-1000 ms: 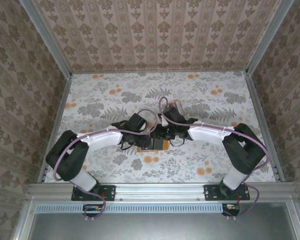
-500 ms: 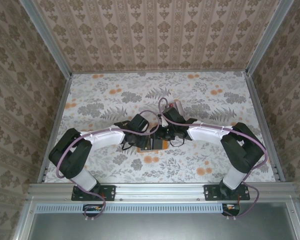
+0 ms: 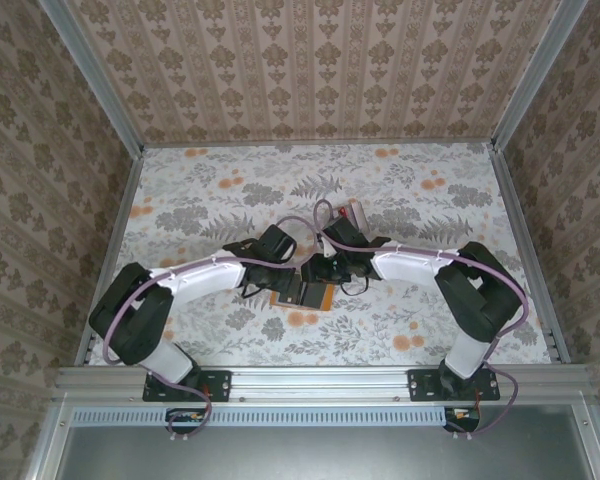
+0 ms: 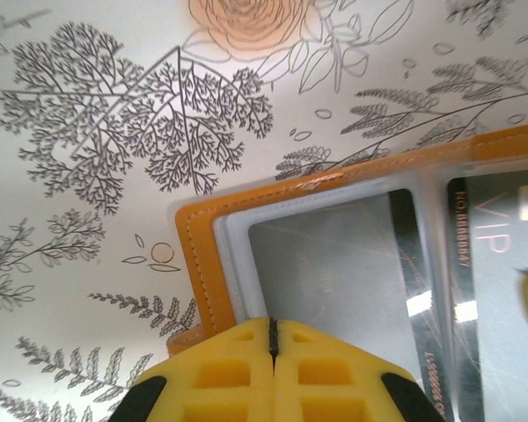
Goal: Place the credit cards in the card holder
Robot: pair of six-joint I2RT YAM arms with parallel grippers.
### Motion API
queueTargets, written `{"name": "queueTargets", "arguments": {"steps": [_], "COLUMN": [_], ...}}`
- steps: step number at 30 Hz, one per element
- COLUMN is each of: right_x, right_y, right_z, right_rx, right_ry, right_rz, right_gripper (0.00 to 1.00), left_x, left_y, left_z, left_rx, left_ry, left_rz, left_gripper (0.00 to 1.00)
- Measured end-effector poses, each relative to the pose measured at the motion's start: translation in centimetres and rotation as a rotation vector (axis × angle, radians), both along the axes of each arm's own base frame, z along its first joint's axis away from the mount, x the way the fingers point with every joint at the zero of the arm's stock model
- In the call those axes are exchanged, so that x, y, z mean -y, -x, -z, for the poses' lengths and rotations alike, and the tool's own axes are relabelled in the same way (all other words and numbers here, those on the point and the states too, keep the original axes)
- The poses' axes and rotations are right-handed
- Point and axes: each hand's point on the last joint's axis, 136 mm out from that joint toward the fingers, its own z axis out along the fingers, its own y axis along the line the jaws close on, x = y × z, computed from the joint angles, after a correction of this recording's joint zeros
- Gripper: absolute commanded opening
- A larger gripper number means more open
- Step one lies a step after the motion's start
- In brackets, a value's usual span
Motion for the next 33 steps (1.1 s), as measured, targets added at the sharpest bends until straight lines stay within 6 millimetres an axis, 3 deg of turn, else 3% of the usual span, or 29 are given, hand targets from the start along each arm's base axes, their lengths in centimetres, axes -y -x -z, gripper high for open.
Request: {"name": "queueTargets", "arguments": {"steps": [5,11,20,26,33], "right_x": [-0.4,-2.2,-3.6,-5.3,-5.7], "right_y": [0.0,0.5,1.4,1.1,1.3], "right_z": [-0.5,-1.8,-0.3,-1.4,-0.8], "right_rx": [0.009,0.044,-0.025,-0.041,-0.077], "right_ry": [0.020,0.015,-0.020,-0.144,-0.178], "right_rz": [-0.040,-0.108,-0.131,-0.109,-0.081], "right_gripper": [0.43,0.43,0.49,0.53,0.54], "left_x": [-0.1,-1.5,-1.3,-0.8,-1.2], "left_y": [-0.6,-1.5,-1.3,-1.2,-1.3], "left_z": [-2.4,-5.2,-8.0,-8.5,-8.9], "left_rx": [0.046,0.082,0.093,0.084,0.091], "left_ry": [0.060,0.189,0.333,0.372,0.389], "left_rz": [-0.020,-0.108,-0.137,-0.142,-0.160], "left_gripper": [0.00,0.00,0.00,0.00,0.00]}}
